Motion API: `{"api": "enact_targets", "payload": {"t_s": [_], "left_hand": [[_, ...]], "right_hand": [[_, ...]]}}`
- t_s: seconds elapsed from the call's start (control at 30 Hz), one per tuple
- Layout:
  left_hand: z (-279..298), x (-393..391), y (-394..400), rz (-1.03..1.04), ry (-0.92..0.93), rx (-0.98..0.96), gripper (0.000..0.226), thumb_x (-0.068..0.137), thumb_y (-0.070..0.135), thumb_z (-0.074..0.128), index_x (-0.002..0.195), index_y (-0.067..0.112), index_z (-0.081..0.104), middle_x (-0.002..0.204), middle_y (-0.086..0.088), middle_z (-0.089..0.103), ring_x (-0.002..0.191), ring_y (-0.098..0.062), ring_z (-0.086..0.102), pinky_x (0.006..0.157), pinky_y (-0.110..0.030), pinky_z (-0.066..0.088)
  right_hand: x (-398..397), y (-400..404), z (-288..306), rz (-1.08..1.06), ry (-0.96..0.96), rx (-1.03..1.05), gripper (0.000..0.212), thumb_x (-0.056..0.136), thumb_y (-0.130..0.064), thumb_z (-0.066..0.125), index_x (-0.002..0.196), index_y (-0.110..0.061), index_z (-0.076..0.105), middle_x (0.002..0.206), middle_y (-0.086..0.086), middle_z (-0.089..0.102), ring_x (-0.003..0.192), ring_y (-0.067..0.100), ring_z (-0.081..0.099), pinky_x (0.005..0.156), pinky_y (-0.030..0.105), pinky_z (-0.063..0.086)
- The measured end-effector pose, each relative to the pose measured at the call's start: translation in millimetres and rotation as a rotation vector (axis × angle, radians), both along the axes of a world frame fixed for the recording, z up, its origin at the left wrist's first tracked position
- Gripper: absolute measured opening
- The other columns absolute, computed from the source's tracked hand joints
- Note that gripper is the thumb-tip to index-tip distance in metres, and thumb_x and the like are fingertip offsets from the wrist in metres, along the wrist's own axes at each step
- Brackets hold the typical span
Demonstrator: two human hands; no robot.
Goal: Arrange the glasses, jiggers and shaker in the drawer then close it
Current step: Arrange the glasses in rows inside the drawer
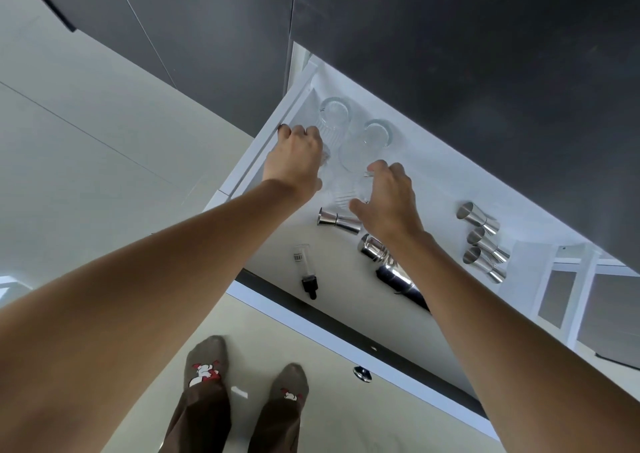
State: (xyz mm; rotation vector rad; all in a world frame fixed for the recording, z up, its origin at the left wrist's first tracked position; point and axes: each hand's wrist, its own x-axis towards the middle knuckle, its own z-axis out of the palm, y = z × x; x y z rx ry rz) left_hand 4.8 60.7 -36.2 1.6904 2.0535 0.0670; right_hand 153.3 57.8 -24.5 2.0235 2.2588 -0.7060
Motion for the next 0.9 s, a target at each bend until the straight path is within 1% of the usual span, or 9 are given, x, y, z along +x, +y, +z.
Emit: {"api": "enact_targets", "payload": {"t_s": [0.07,0.23,0.4,0.53,0.63,0.73,0.8,0.83,0.9], "left_hand": [[-1.5,-0.3,1.8,-0.006,0.011,0.005,0.063,0.072,0.015,0.080,0.123,0.001,0.046,0.123,-0.018,0.054,0.125,-0.035,0.041,0.085,-0.040,0.051],[-6.6,1.0,6.3,-0.028,0.045,0.038,0.063,0.074,0.013,0.078,0.126,0.001,0.045,0.125,-0.018,0.053,0.125,-0.035,0.041,0.086,-0.041,0.052],[-11.1,0.6,9.7,-0.038,0.068,0.082,0.058,0.077,0.006,0.075,0.126,0.002,0.045,0.125,-0.017,0.054,0.124,-0.034,0.042,0.084,-0.039,0.053],[-14.6,-1.7,9.4,-0.065,0.077,0.093,0.059,0.076,0.009,0.077,0.124,0.002,0.045,0.123,-0.016,0.055,0.123,-0.033,0.042,0.081,-0.039,0.052],[-14.3,-3.3,8.3,-0.094,0.061,0.083,0.064,0.075,0.015,0.079,0.126,0.003,0.043,0.125,-0.016,0.053,0.122,-0.033,0.043,0.084,-0.039,0.052],[-9.3,-7.1,7.9,-0.121,0.018,0.045,0.073,0.074,0.018,0.081,0.132,0.004,0.039,0.129,-0.016,0.049,0.122,-0.032,0.044,0.091,-0.040,0.050],[-3.3,-10.5,6.3,-0.109,-0.018,0.037,0.077,0.073,0.012,0.081,0.134,0.003,0.035,0.131,-0.017,0.046,0.121,-0.033,0.046,0.094,-0.041,0.049],[0.4,-12.3,3.5,-0.087,-0.028,0.059,0.074,0.073,0.004,0.079,0.132,0.003,0.035,0.130,-0.017,0.044,0.117,-0.034,0.049,0.091,-0.041,0.051],[6.5,-15.2,-7.0,-0.036,-0.033,0.157,0.061,0.072,-0.012,0.066,0.125,0.002,0.039,0.125,-0.017,0.044,0.105,-0.033,0.052,0.078,-0.041,0.056]], "right_hand": [[-5.0,2.6,-2.0,0.010,-0.002,0.011,0.050,0.077,-0.015,0.071,0.121,-0.007,0.049,0.119,0.015,0.051,0.109,0.034,0.052,0.087,0.038,0.046],[-15.9,8.8,-7.6,0.011,0.013,0.049,0.052,0.076,-0.016,0.072,0.121,-0.006,0.048,0.118,0.016,0.052,0.107,0.035,0.052,0.089,0.041,0.047],[-19.5,11.9,-12.0,-0.011,0.024,0.075,0.054,0.076,-0.019,0.073,0.122,-0.006,0.048,0.119,0.016,0.054,0.108,0.035,0.052,0.089,0.039,0.046],[-18.8,11.3,-11.1,-0.018,0.044,0.075,0.055,0.077,-0.018,0.073,0.123,-0.004,0.046,0.120,0.017,0.053,0.110,0.037,0.051,0.089,0.038,0.043],[-17.6,9.8,-10.0,-0.034,0.073,0.063,0.059,0.077,-0.020,0.075,0.125,-0.003,0.044,0.121,0.018,0.053,0.112,0.036,0.050,0.089,0.037,0.043],[-15.2,6.9,-8.1,-0.053,0.125,0.041,0.069,0.074,-0.021,0.079,0.128,-0.003,0.040,0.121,0.019,0.053,0.111,0.035,0.050,0.088,0.037,0.044],[-10.4,3.2,-8.6,-0.105,0.156,0.017,0.071,0.072,-0.015,0.080,0.129,-0.003,0.038,0.123,0.020,0.052,0.111,0.034,0.050,0.085,0.033,0.043],[-6.5,-0.8,-9.7,-0.145,0.170,0.008,0.069,0.073,-0.011,0.078,0.128,-0.003,0.038,0.124,0.020,0.051,0.111,0.033,0.051,0.084,0.030,0.042],[4.5,-13.1,-13.2,-0.211,0.202,0.027,0.057,0.077,-0.004,0.072,0.126,-0.004,0.041,0.124,0.018,0.052,0.107,0.032,0.055,0.085,0.029,0.044]]}}
